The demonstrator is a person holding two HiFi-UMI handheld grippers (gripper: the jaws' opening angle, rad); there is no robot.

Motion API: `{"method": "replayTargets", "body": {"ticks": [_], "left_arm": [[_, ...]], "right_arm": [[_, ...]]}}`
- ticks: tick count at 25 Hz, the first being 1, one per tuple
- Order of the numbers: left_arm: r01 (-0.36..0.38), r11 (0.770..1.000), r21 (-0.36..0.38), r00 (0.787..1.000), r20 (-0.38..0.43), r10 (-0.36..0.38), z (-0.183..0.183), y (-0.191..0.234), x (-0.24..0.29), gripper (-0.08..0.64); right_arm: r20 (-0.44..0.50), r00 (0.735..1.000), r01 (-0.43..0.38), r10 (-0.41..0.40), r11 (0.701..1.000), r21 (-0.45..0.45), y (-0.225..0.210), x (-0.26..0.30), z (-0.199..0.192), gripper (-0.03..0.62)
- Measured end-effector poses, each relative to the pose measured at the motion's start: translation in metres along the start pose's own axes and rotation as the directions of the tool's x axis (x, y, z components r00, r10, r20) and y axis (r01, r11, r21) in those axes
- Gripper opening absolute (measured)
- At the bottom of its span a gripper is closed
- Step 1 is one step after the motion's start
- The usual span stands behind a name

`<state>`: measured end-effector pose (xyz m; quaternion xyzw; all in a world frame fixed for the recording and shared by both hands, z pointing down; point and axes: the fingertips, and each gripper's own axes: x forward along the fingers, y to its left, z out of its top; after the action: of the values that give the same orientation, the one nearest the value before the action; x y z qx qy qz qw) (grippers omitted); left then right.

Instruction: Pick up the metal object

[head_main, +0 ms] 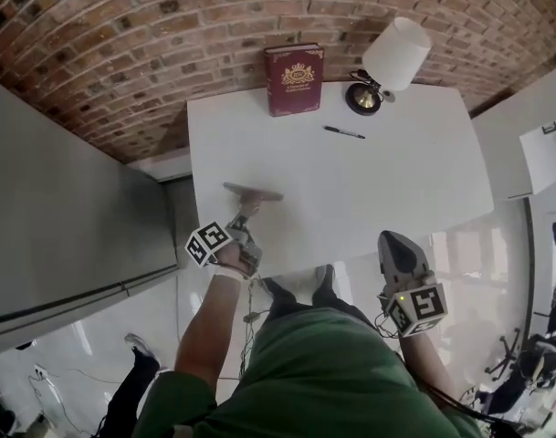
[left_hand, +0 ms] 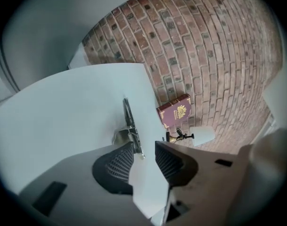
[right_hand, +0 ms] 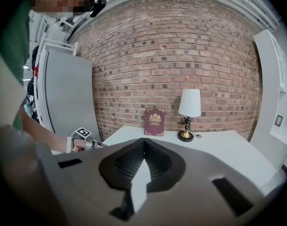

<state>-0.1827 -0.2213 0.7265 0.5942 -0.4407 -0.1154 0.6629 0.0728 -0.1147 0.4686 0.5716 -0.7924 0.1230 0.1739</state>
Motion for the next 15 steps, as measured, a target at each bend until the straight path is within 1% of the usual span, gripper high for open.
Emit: {"method": "replayTargets", "body": {"ticks": [3, 5, 10, 13, 15], "left_arm": [[-0.033, 0.999, 0.007, 0.999, -0.007, 0.033, 0.002, 0.004, 0.012, 0.123], [-0.045, 0.999, -0.003, 0.999, 0.003, 0.045, 0.006, 0.005, 0.017, 0.123], [-0.063, 0.997, -0.034, 0.998, 0.014, 0.064, 0.009, 0.01, 0.026, 0.107], [-0.073, 0.996, -0.044, 0.997, 0.019, 0.073, 0.008, 0.011, 0.031, 0.095], [-0.08, 0.996, -0.045, 0.996, 0.022, 0.081, 0.008, 0.012, 0.033, 0.081]], "right_arm": [[-0.017, 1.0, 0.015, -0.014, 1.0, 0.019, 0.001, -0.004, -0.001, 0.003], [-0.013, 1.0, 0.024, -0.024, 1.0, 0.011, -0.002, -0.006, -0.002, 0.003], [-0.014, 0.999, 0.034, -0.034, 0.999, 0.005, -0.004, -0.01, -0.004, 0.003], [0.004, 1.0, 0.025, -0.026, 0.999, 0.03, -0.003, -0.012, -0.005, 0.003], [-0.003, 1.0, 0.027, -0.027, 0.999, 0.037, -0.004, -0.014, -0.009, 0.003]]}}
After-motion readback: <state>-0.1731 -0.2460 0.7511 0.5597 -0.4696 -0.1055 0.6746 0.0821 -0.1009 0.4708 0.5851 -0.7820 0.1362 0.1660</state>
